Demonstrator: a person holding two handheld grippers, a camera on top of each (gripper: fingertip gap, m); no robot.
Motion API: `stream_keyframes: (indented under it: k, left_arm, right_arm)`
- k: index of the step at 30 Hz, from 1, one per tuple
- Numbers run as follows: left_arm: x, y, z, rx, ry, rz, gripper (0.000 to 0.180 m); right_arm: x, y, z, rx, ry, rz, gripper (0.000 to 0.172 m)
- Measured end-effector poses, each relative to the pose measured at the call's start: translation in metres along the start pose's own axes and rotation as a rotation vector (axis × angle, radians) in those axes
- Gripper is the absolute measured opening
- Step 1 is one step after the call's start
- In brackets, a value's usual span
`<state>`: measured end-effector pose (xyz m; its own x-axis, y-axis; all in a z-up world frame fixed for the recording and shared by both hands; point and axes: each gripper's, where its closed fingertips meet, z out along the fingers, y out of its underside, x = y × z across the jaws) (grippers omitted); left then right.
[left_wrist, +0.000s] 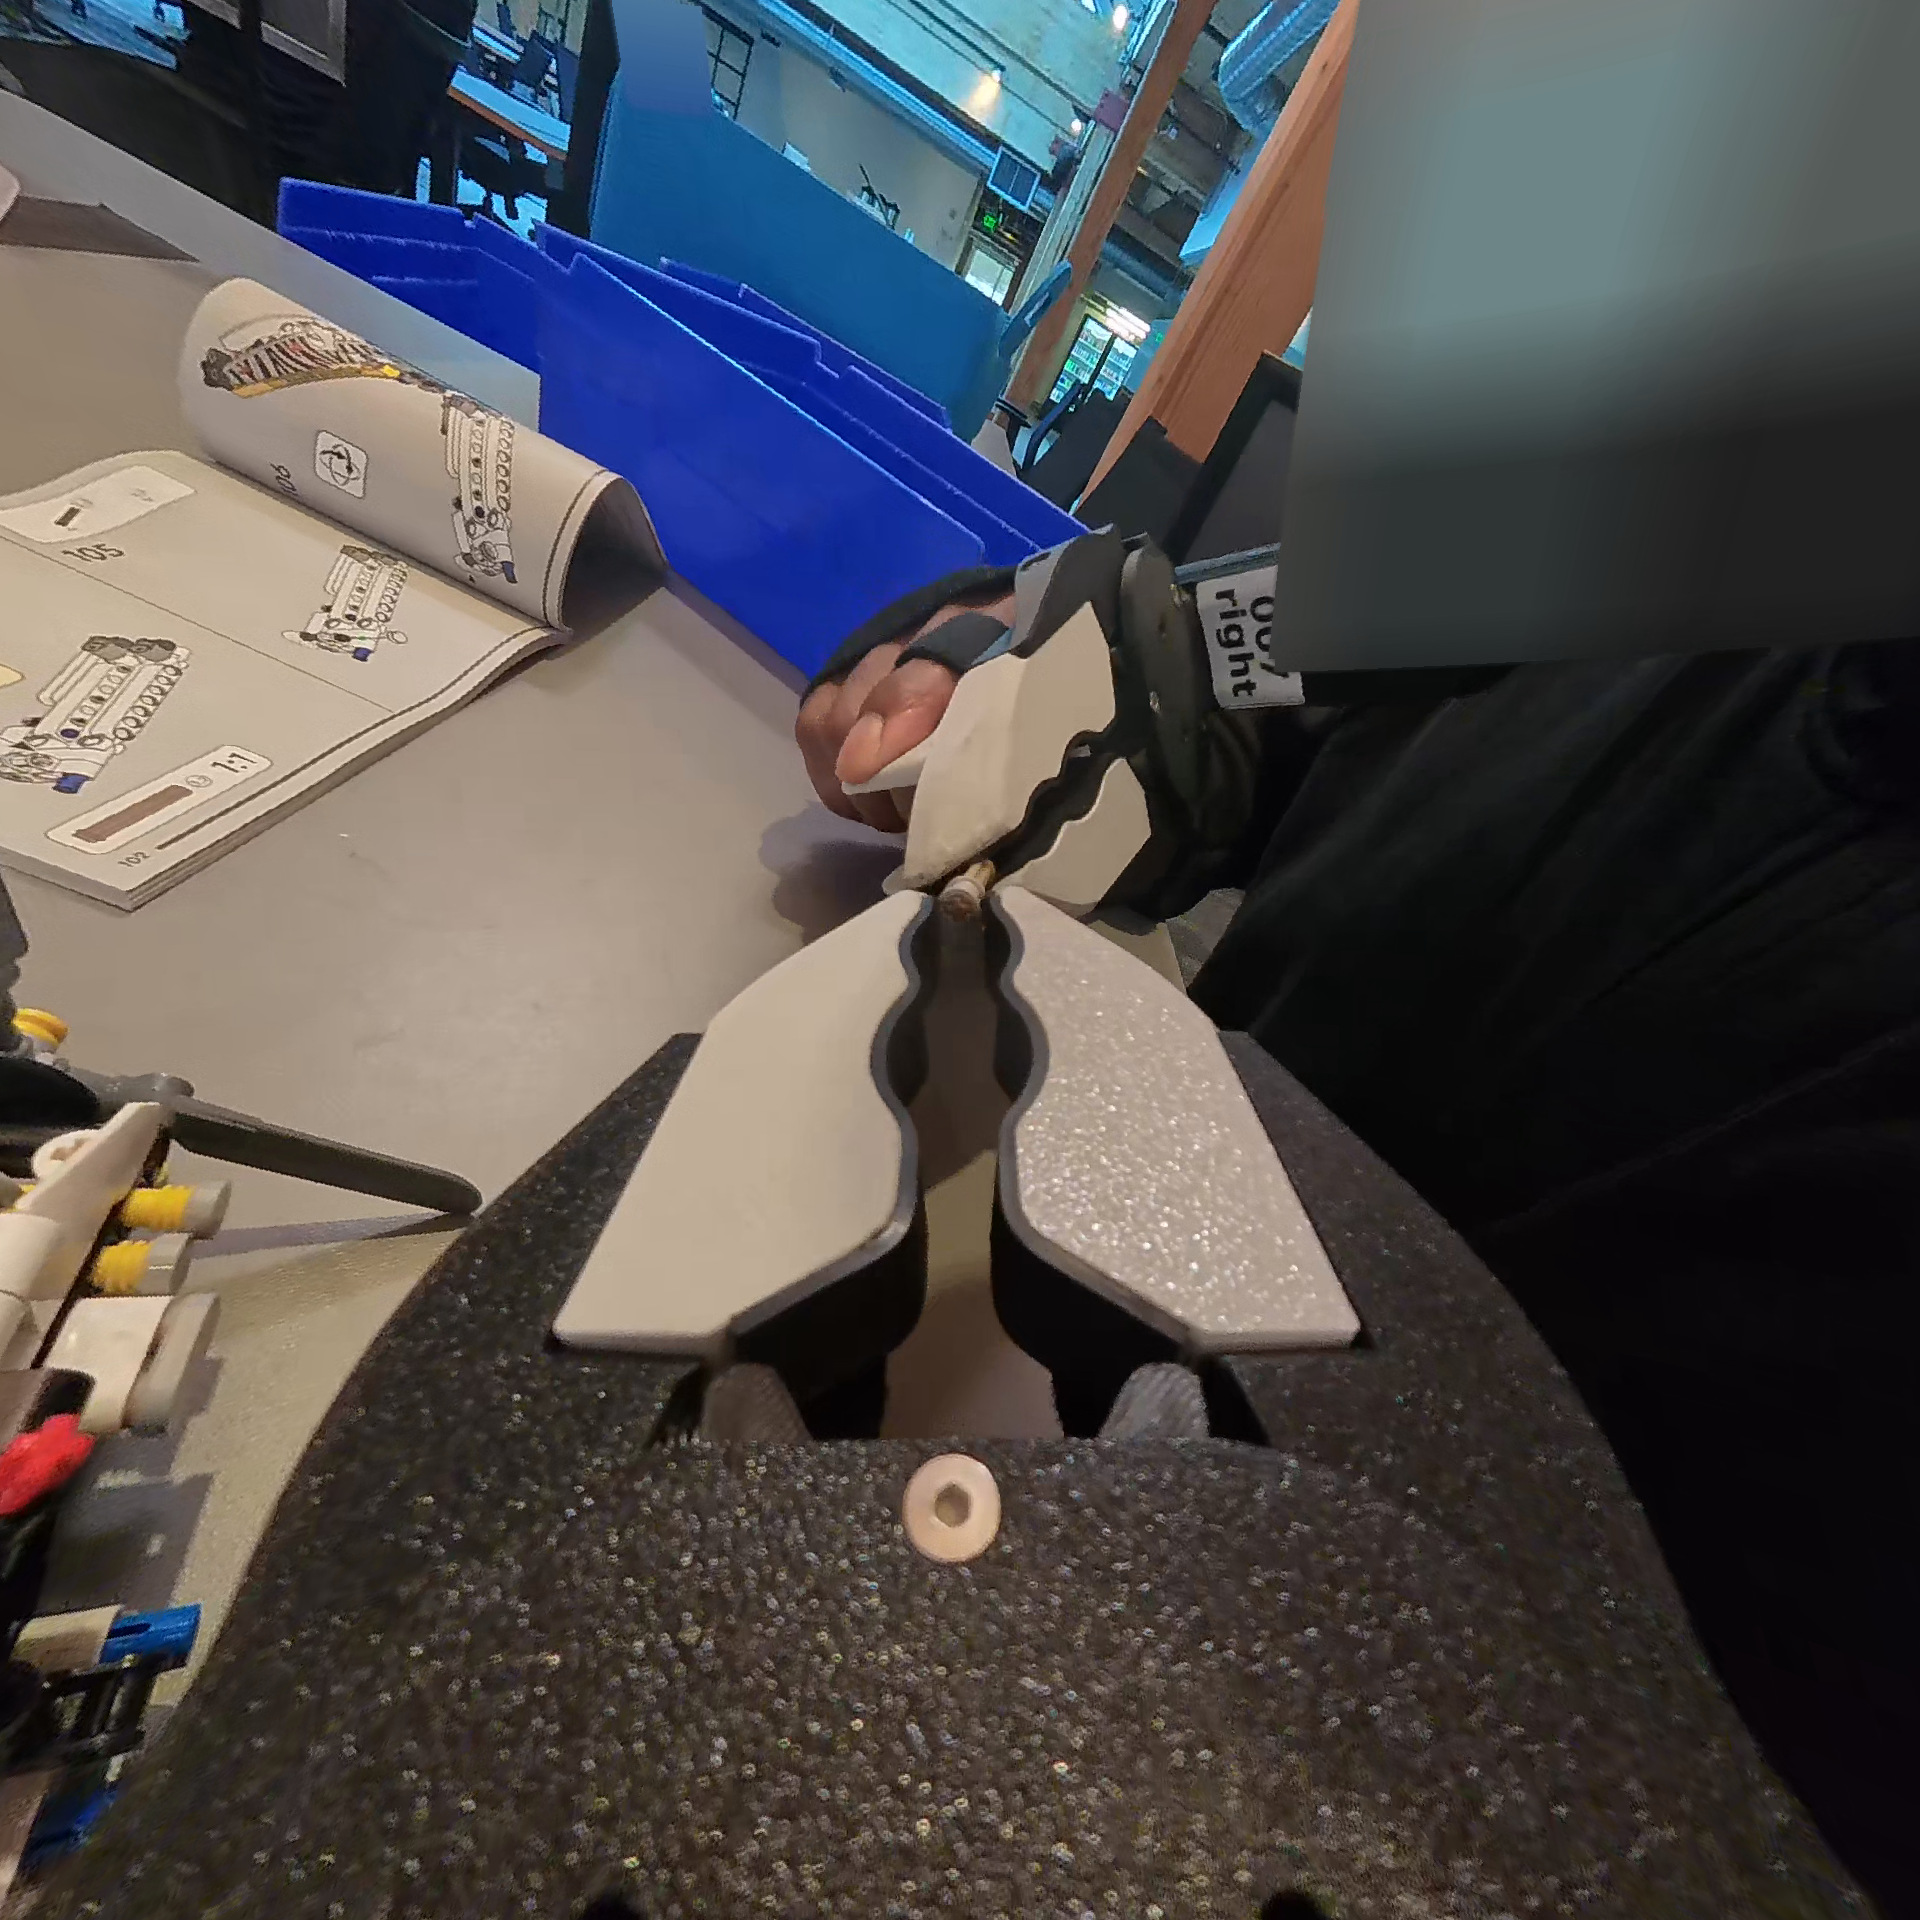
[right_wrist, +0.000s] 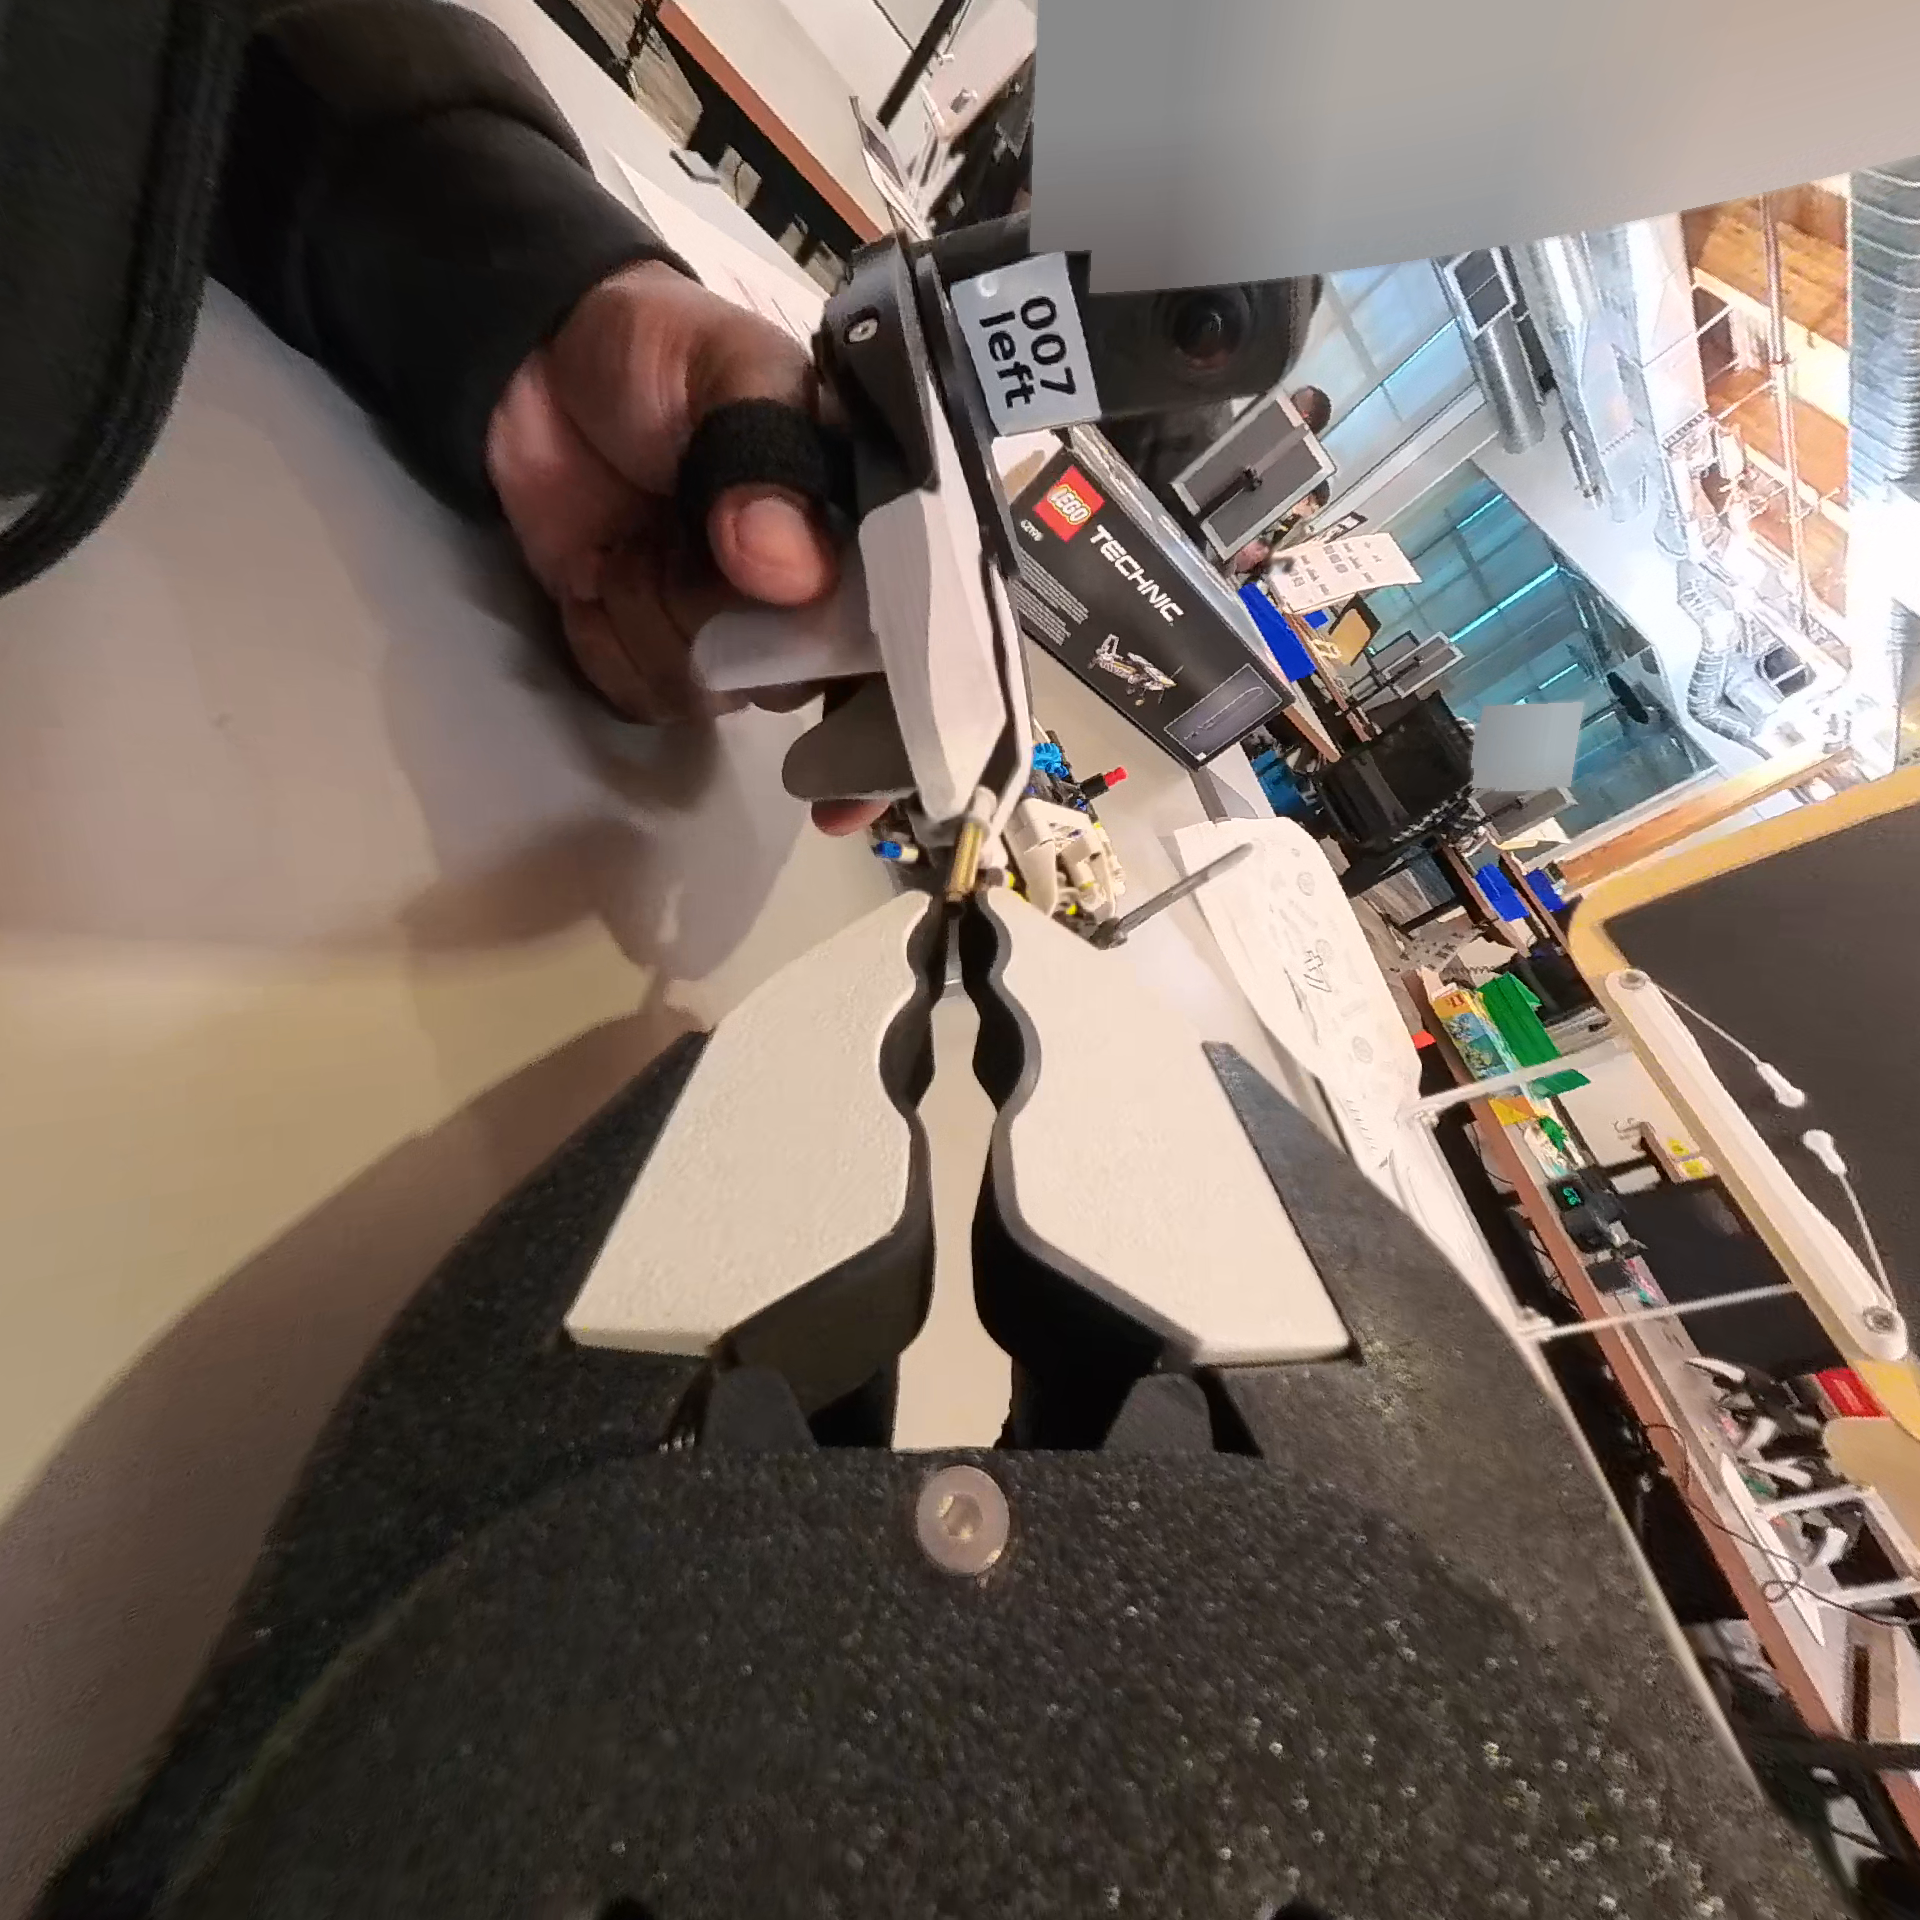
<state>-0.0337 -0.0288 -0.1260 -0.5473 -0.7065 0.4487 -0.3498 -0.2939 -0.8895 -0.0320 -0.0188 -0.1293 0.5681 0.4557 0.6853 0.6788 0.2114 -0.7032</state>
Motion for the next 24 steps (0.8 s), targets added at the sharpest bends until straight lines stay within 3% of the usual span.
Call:
stream_keyframes:
  k: [17,21,24]
  left_arm:
    - [0.024,0.011,0.000,-0.064,0.075,0.079,0.009]
    - [0.003,-0.016,-0.037,0.123,0.051,-0.055,0.001]
    - [0.006,-0.010,-0.034,0.104,0.025,0.005,0.001]
  right_arm:
    - [-0.021,-0.014,-0.018,0.005,0.016,0.089,0.003]
    - [-0.010,-0.010,-0.042,0.041,0.064,0.215,0.003]
    - [-0.010,-0.008,-0.046,0.032,0.081,0.226,0.003]
